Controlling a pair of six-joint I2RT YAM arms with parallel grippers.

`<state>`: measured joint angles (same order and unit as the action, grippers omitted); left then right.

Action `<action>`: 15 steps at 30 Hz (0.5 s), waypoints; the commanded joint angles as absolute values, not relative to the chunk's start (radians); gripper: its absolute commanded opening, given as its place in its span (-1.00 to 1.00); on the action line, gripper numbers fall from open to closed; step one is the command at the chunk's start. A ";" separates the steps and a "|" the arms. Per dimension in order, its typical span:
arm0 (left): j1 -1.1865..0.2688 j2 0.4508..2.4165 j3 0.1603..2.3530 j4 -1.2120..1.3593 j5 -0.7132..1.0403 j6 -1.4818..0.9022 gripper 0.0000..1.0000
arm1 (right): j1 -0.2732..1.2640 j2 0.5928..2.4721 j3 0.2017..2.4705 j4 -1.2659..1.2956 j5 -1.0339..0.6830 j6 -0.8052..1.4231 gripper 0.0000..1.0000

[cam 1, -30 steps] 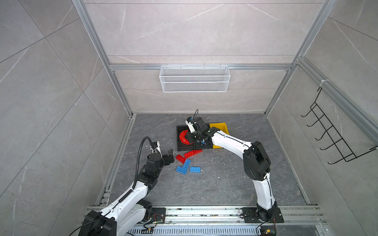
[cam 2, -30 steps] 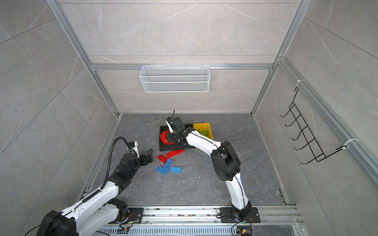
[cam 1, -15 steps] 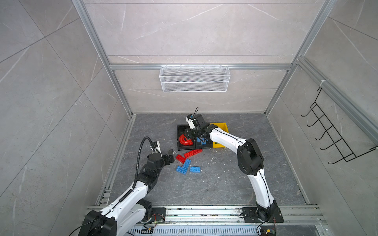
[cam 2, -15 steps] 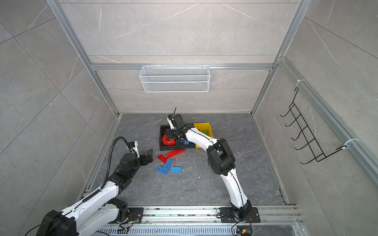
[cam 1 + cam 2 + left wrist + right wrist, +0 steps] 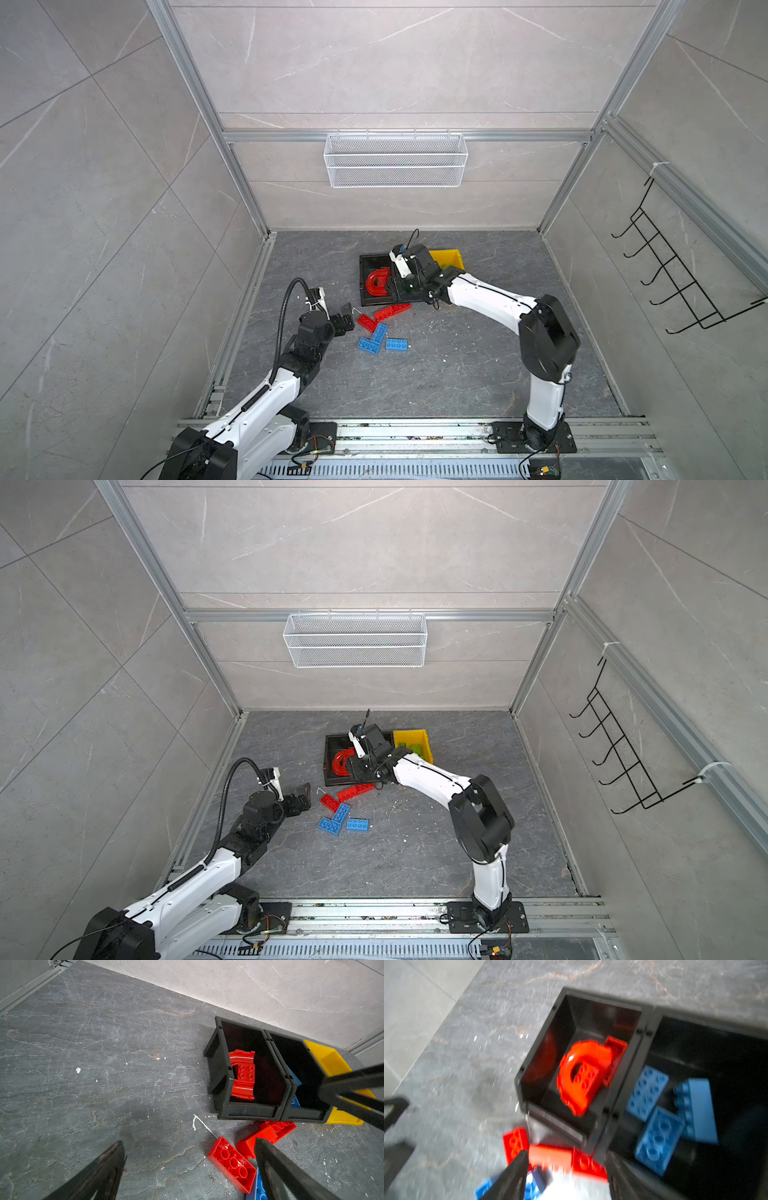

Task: Sort the legos into containers by color
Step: 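Move the open right gripper back over a light-blue brick by the pile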

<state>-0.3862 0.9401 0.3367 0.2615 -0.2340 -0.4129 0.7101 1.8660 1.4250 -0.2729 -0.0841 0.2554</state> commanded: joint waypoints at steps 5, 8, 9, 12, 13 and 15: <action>-0.385 0.951 0.353 0.293 -0.245 -0.422 0.99 | 0.735 1.766 1.159 -0.195 -0.078 0.316 0.17; -0.385 0.951 0.354 0.290 -0.249 -0.420 0.99 | 0.776 1.743 1.101 -0.174 -0.160 0.244 0.24; -0.385 0.950 0.353 0.289 -0.249 -0.420 0.99 | 0.785 1.735 1.084 -0.171 -0.185 0.212 0.26; -0.385 0.943 0.350 0.290 -0.253 -0.426 0.99 | 0.792 1.717 1.056 -0.201 -0.223 0.120 0.29; -0.385 0.940 0.348 0.294 -0.249 -0.426 0.99 | 0.793 1.718 1.063 -0.227 -0.233 0.089 0.29; -0.385 0.938 0.347 0.293 -0.249 -0.426 0.99 | 0.796 1.722 1.078 -0.263 -0.253 0.040 0.29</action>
<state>-0.3862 0.9504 0.3367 0.2619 -0.2348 -0.4129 0.7998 1.7622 1.0641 -0.2268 -0.1986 0.1516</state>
